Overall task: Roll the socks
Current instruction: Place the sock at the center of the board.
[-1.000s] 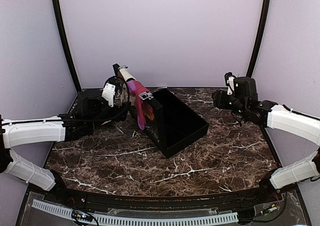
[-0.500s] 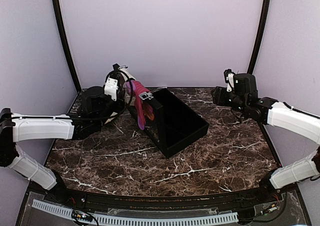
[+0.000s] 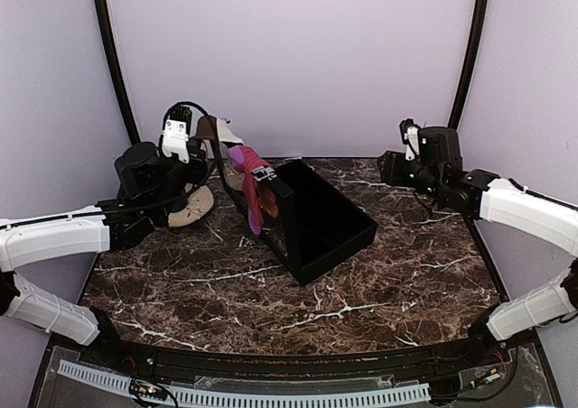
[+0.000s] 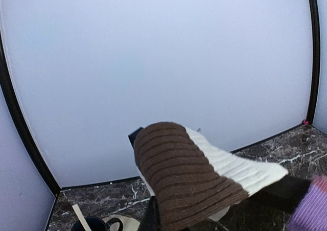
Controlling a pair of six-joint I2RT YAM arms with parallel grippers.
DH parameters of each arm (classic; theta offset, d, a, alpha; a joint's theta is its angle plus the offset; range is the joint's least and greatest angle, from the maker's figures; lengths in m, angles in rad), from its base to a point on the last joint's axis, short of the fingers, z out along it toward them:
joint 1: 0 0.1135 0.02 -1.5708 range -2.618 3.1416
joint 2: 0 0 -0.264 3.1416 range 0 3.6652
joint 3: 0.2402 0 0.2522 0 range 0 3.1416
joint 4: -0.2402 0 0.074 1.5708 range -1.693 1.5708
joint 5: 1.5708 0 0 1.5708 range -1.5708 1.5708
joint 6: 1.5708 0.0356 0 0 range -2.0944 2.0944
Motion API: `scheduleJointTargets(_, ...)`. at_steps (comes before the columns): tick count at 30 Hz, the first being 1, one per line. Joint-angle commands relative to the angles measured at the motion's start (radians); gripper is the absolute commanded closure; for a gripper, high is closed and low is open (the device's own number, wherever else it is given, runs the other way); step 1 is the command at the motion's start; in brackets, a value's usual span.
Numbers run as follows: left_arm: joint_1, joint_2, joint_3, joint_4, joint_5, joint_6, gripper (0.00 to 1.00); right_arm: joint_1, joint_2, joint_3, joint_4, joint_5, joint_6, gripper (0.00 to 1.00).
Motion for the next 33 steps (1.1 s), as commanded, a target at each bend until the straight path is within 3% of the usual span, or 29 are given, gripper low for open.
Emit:
scheduleJointTargets(1, -0.017, -0.073, 0.09, 0.024, -0.03, 0.073, 1.0, 0.017, 0.004, 0.036, 0.019, 0.007, -0.021, 0.39)
scheduleJointTargets(10, -0.111, -0.125, 0.198, 0.148, -0.136, 0.295, 1.0, 0.027, -0.021, 0.036, 0.019, 0.017, -0.041, 0.38)
scheduleJointTargets(19, -0.21, -0.294, 0.104, 0.307, -0.349, 0.487, 1.0, 0.057, -0.077, 0.023, 0.01, 0.032, -0.047, 0.38)
scheduleJointTargets(26, -0.241, -0.431, 0.032, 0.155, -0.494, 0.427, 1.0, 0.173, -0.086, 0.069, -0.024, 0.102, -0.088, 0.37)
scheduleJointTargets(33, -0.248, -0.465, 0.04, -0.286, -0.486, 0.101, 1.0, 0.39, -0.046, 0.208, -0.106, 0.28, -0.143, 0.35)
